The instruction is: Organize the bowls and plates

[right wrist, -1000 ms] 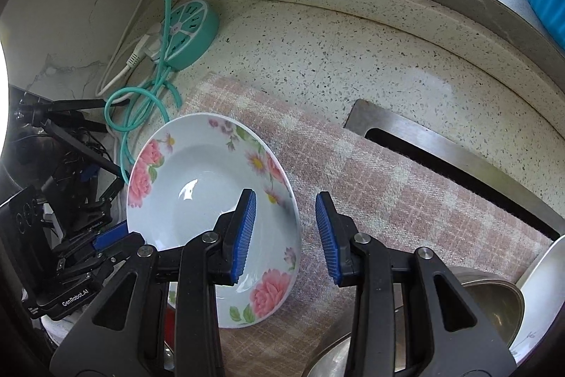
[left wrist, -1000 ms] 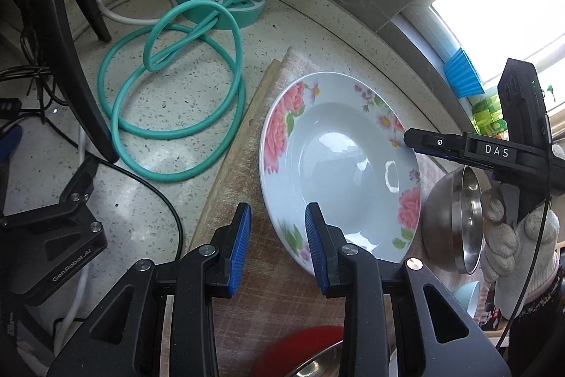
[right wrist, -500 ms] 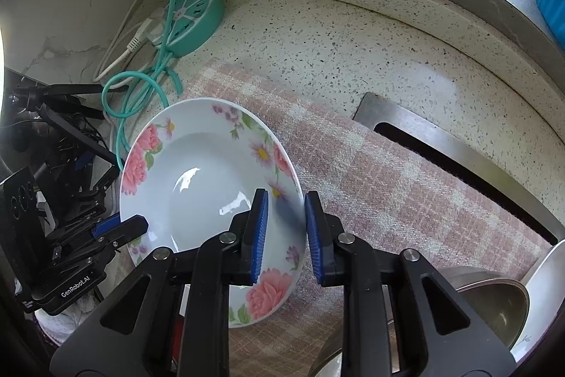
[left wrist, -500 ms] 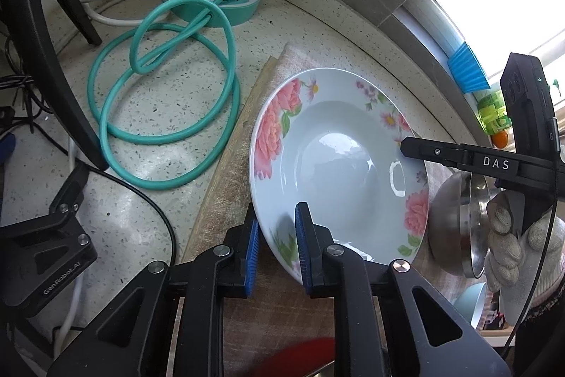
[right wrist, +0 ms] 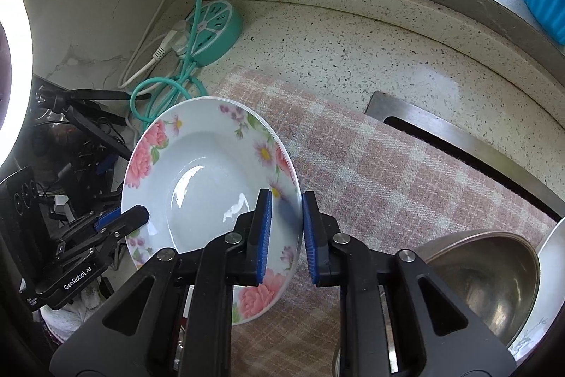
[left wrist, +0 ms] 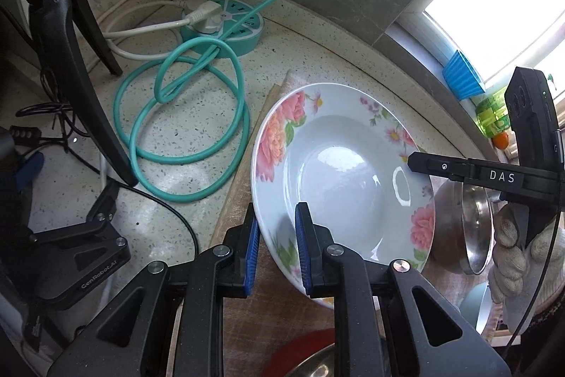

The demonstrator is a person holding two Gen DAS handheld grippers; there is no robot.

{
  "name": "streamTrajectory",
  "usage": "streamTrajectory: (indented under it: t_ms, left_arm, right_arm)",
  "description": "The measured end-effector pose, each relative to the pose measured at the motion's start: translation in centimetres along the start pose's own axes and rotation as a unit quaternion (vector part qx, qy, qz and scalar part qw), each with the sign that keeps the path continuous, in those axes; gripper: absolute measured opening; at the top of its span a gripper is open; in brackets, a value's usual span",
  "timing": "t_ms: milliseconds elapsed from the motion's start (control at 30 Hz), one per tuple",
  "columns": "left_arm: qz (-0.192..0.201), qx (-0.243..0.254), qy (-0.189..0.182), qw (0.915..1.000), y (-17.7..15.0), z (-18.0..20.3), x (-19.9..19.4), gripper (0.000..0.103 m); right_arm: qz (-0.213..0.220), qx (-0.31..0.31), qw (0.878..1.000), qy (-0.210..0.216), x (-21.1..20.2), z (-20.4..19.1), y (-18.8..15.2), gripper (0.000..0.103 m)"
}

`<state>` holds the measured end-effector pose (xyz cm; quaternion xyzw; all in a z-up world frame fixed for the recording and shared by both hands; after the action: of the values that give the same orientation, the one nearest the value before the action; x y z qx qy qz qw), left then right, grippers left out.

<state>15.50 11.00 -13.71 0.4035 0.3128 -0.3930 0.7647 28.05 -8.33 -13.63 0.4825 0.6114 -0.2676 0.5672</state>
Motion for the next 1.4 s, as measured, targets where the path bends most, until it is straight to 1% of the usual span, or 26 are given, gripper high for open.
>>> streamTrajectory:
  t_ms: [233,433,667,833,1067,1400]
  left_arm:
    - [0.013,0.018,-0.009,0.9997,-0.6,1.7,-2.5,0.017]
    - [0.023,0.033,-0.021,0.999,-1.3,3.5,-4.5,0.017]
    - [0.032,0.054,-0.035,0.9974,-2.7,5.9,-6.5,0.017]
    - [0.03,0.073,-0.049,0.9957,-4.1,7.7,-7.2,0.017]
    - [0.007,0.103,-0.064,0.9925,-6.9,9.9,-7.1,0.017]
    - [-0.053,0.139,-0.08,0.9856,-11.2,12.7,-4.9,0.017]
  right_arm:
    - [0.019,0.015,1.0,0.017,-3.1,0.2,-1.7,0.018]
    - [0.042,0.018,0.999,0.023,-6.4,0.2,-4.0,0.018]
    - [0.062,0.036,0.997,0.028,-9.6,0.9,-7.4,0.018]
    - [0.074,0.055,0.995,0.027,-11.6,2.0,-10.9,0.018]
    - [0.08,0.097,0.992,0.032,-12.9,4.2,-16.6,0.018]
    - [0.083,0.149,0.985,0.017,-13.8,7.0,-24.1,0.018]
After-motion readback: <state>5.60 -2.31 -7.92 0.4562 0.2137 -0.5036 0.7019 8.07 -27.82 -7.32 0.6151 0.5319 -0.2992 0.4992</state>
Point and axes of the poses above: each gripper's, at about its wrist camera, not at the fingertips, and x roughly the way its jaws point, z to its right, y to its top, the point moved 1 cm from there along x, roughly the way its jaws point, and after that the axes turned 8 degrees about -y, right-handed, at the moved point
